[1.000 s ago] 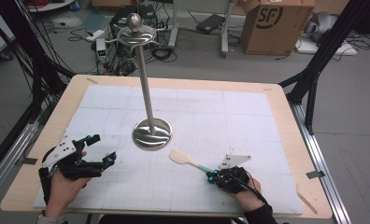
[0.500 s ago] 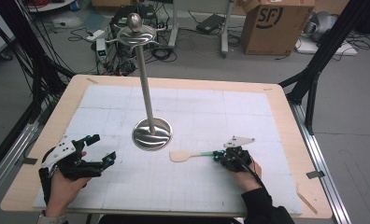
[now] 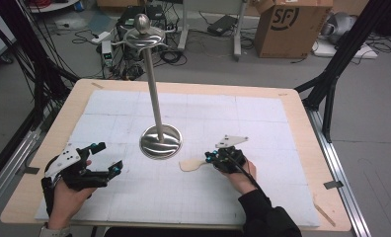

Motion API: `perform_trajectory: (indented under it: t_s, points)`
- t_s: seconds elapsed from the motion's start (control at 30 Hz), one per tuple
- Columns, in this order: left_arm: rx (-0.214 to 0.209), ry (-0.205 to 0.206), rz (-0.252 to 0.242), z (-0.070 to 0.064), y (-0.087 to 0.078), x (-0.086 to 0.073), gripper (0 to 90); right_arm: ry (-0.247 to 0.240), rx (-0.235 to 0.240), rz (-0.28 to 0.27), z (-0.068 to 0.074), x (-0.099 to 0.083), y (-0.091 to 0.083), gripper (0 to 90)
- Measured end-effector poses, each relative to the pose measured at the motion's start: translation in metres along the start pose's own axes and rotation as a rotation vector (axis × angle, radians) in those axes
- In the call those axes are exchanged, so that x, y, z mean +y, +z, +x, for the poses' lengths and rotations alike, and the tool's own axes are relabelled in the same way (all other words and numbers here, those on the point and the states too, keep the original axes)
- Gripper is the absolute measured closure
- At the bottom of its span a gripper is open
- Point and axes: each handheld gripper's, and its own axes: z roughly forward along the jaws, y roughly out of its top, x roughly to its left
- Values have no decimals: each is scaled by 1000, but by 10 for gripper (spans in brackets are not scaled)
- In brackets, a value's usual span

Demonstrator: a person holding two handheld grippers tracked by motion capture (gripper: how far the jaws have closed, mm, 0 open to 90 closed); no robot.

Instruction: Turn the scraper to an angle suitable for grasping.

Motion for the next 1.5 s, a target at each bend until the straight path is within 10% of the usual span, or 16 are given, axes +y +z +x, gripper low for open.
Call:
perform_trajectory:
  t_s: [0.6, 1.5]
  points:
    - [3, -15, -11, 4, -4, 0, 52, -80, 57, 56, 24, 33, 65, 900]
    - [17, -27, -31, 9, -11, 2, 52, -131, 188, 82, 41, -6, 17, 900]
